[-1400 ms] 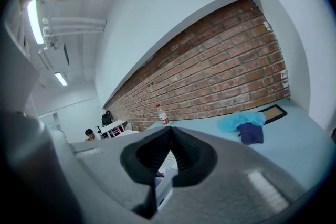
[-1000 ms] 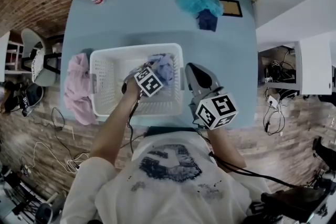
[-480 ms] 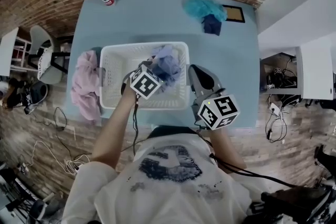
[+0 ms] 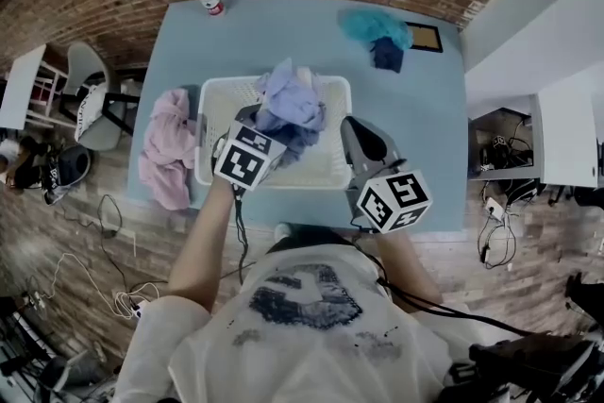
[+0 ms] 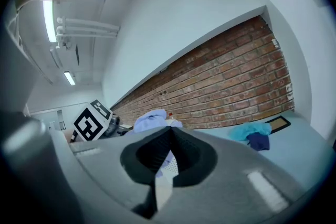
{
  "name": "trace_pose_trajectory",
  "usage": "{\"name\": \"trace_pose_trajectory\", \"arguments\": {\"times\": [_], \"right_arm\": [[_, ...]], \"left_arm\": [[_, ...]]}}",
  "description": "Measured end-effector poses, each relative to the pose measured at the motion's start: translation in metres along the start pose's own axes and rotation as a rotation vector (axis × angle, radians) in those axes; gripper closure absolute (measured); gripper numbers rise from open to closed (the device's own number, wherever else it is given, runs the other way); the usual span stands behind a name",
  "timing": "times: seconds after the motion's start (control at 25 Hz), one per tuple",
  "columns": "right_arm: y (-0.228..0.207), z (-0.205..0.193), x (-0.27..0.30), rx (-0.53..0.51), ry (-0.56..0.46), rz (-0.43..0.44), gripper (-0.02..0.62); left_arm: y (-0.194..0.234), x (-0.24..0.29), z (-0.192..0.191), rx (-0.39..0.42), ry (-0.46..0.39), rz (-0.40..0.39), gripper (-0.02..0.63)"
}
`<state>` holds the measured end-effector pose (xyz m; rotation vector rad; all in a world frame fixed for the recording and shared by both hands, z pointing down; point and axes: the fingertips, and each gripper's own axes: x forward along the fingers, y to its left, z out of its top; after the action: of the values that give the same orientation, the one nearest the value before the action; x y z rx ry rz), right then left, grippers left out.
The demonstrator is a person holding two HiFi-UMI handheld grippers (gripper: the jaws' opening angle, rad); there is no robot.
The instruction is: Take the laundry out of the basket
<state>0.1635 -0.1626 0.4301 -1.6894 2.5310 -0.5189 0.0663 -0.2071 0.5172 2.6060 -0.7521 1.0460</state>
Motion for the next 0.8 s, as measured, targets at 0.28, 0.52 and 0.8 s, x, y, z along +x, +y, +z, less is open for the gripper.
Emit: {"name": "trace_pose_trajectory", "arguments": {"times": [0.28, 0.52, 0.8], "right_arm": [[0.033, 0.014, -0.005, -0.042, -0.036, 0.008, 0.597], [0.068, 0.022, -0.012, -0.076, -0.063, 0.01, 0.597], [0.105, 0.034, -0.025, -0.11, -0.105, 0.008, 0.597]], "left_arm": [[0.012, -0.063, 0.015, -0.018, -0.136, 0.089, 0.436], [0.019, -0.122, 0.018, -0.047, -0.243, 0.138, 0.436], [0.016, -0.187, 0.027, -0.017, -0.333, 0.182, 0.436]]}}
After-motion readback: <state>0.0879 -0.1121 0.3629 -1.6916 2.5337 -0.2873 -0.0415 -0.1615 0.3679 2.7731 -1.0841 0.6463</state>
